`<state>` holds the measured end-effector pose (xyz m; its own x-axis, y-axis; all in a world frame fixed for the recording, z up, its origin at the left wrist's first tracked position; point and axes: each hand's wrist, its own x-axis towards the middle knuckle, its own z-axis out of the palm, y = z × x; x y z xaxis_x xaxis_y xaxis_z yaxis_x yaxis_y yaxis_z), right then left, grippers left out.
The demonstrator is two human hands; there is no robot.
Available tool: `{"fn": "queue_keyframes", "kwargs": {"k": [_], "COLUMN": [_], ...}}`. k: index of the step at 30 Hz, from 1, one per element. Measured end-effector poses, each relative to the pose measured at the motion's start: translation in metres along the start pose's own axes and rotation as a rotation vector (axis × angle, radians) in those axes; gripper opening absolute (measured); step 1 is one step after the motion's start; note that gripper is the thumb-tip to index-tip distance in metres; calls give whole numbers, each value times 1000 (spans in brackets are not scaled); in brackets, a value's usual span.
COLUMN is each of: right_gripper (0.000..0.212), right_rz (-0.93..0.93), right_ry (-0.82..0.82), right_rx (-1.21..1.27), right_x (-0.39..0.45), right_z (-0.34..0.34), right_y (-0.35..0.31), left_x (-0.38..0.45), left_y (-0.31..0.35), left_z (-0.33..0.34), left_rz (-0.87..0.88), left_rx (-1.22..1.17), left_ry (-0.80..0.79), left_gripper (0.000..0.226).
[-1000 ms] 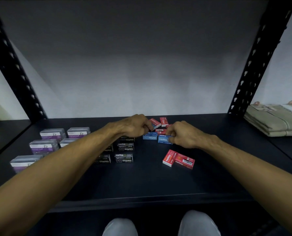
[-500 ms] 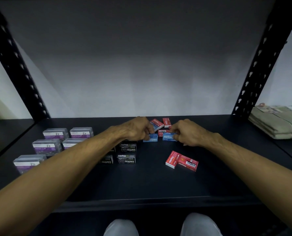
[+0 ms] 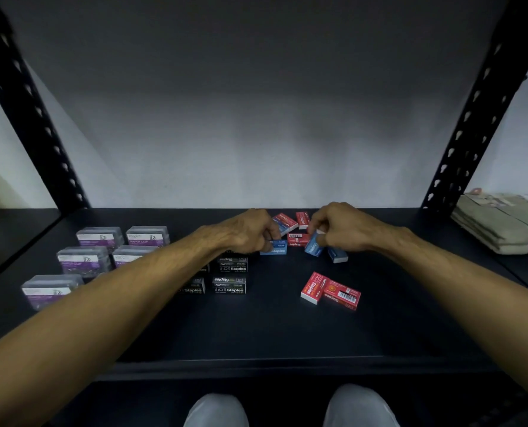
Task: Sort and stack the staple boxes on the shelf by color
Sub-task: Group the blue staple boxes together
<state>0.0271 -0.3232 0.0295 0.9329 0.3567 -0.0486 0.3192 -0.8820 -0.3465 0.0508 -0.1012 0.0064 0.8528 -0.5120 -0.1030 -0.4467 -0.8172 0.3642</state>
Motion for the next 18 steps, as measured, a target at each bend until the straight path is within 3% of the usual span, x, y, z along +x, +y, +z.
{"fn": "queue_keyframes", "kwargs": {"k": [7, 11, 18], "right_gripper": [29, 20, 15], "right_rz": [22, 46, -15], "right_ry": [-23, 8, 59], "right_rx": [81, 132, -30], "right_x": [6, 1, -1], "right_z": [23, 23, 11], "right_y": [-2, 1, -9], "left_x": [-1, -3, -5], "left_y": [2, -1, -5], "left_z": [0, 0, -2], "left_rz": [9, 12, -24], "left_rx": [-19, -21, 1], "left_ry": [-8, 1, 6], "left_gripper": [25, 27, 27]}}
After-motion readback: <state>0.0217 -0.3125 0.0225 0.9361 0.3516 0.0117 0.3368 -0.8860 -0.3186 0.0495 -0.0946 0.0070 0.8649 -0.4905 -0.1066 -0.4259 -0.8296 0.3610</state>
